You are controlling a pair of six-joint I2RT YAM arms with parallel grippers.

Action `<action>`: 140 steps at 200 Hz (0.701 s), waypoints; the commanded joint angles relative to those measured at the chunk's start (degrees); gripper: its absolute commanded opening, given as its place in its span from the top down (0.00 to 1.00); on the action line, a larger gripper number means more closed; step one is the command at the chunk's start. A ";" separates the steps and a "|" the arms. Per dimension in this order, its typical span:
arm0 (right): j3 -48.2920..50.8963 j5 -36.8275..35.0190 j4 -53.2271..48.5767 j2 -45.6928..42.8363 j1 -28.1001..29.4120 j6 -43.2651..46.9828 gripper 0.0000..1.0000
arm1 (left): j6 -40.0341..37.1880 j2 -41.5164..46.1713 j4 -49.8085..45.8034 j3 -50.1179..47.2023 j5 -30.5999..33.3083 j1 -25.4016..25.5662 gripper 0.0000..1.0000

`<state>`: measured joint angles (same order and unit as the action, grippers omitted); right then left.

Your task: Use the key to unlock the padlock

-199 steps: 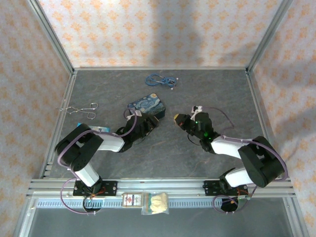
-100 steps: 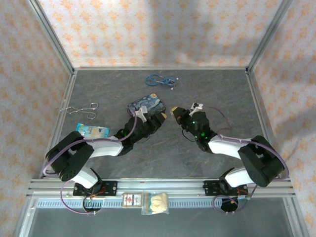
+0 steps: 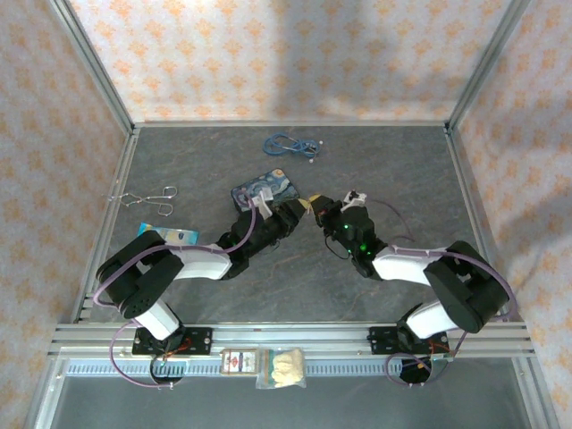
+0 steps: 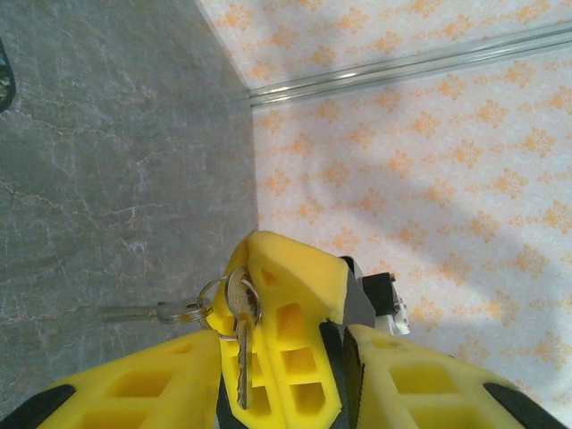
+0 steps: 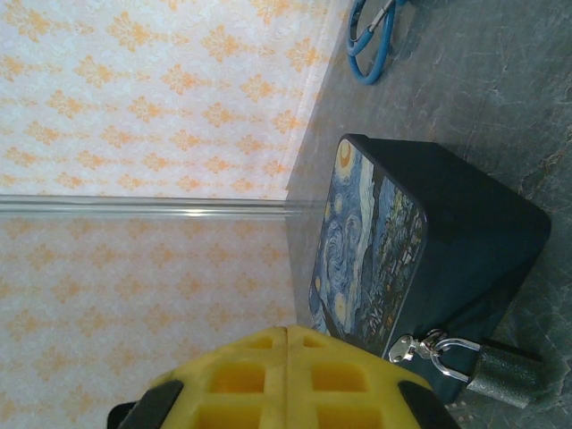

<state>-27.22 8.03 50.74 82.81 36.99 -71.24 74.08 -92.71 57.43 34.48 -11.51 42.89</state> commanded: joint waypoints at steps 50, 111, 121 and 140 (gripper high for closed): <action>0.69 -2.31 3.44 -0.02 0.65 -1.38 1.00 | 2.88 -3.24 4.51 2.17 -0.18 0.87 0.64; 1.62 -2.64 4.03 -0.08 0.98 -1.79 1.00 | 3.87 -3.38 6.41 2.24 0.48 1.04 0.80; 1.90 -2.76 4.03 -0.27 0.98 -1.80 1.00 | 3.95 -3.26 6.42 2.17 0.52 0.99 0.83; 2.35 -3.17 3.80 -0.76 1.00 -1.62 1.00 | 4.04 -3.23 6.62 2.07 0.39 0.97 0.91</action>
<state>-26.20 6.70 53.23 82.94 37.47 -72.62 77.82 -96.05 60.25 35.55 -11.51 43.51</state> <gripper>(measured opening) 0.045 0.127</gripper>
